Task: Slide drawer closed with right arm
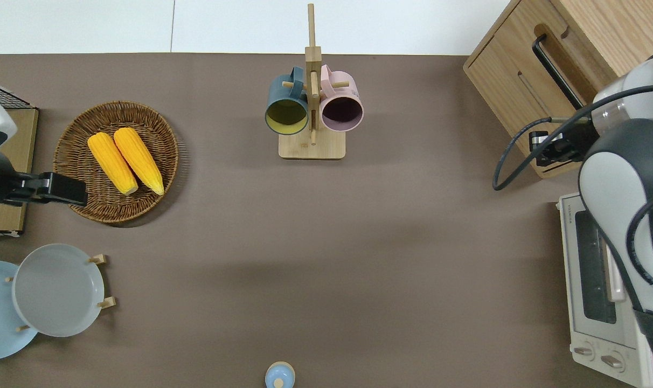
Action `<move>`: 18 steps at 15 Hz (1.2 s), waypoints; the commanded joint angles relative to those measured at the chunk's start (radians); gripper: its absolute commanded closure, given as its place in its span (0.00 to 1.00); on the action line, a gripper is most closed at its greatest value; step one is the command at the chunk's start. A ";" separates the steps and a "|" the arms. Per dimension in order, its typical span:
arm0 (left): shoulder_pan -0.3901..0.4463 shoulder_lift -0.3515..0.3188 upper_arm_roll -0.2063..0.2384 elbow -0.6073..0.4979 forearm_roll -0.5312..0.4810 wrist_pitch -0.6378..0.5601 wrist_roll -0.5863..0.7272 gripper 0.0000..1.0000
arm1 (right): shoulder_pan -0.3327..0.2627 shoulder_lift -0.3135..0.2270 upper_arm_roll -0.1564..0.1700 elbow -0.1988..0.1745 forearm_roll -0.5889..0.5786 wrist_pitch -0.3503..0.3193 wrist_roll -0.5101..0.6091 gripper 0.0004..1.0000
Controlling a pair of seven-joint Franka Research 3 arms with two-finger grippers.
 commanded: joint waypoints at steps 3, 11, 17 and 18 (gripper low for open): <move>0.004 0.011 -0.006 0.024 0.017 -0.020 0.010 0.01 | -0.057 -0.033 0.033 -0.037 0.020 -0.003 -0.071 1.00; 0.004 0.011 -0.006 0.026 0.017 -0.020 0.010 0.01 | -0.102 -0.042 0.125 -0.026 -0.017 -0.012 -0.070 0.70; 0.004 0.011 -0.006 0.026 0.017 -0.020 0.010 0.01 | -0.103 -0.042 0.124 -0.022 -0.020 -0.014 -0.067 0.02; 0.004 0.011 -0.006 0.026 0.017 -0.020 0.010 0.01 | -0.109 -0.042 0.119 -0.022 -0.018 -0.014 -0.071 0.02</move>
